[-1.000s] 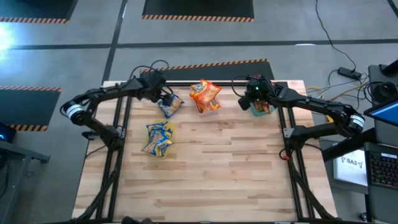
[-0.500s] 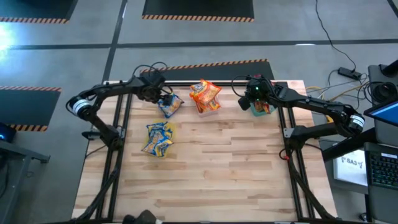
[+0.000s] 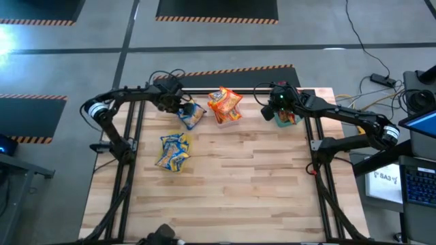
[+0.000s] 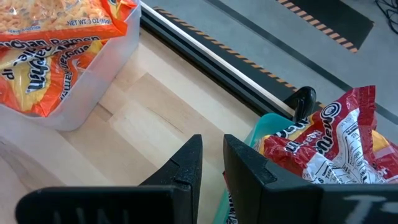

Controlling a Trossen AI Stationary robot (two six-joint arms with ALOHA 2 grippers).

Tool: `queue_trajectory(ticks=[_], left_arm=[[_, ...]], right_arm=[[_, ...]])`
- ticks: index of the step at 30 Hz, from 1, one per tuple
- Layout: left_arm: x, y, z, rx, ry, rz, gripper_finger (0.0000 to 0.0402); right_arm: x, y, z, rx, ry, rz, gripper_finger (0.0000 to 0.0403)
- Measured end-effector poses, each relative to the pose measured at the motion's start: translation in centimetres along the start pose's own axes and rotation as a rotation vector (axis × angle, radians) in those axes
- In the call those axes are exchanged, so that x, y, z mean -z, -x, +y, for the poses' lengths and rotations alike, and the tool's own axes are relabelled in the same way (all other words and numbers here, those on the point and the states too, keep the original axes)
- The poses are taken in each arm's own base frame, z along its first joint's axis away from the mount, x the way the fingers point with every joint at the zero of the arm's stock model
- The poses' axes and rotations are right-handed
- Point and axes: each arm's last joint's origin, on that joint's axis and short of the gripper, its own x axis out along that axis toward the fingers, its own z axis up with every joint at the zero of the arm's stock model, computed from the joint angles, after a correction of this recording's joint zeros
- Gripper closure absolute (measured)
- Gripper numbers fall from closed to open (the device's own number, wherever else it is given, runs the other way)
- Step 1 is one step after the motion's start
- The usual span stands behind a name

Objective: Sort Maruchan noodles
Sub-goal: Put the blue noodle pack into the yellow bin

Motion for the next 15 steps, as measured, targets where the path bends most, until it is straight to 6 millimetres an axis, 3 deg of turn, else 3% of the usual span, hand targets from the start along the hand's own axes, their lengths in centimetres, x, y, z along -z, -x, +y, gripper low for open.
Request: queue_trajectory(ticks=[15], left_arm=[[-0.4, -1.4, -0.6, 0.205, -0.073, 0.034, 0.0092]], right_arm=[[0.0, 0.0, 0.0, 0.000, 0.000, 0.000, 0.0346]])
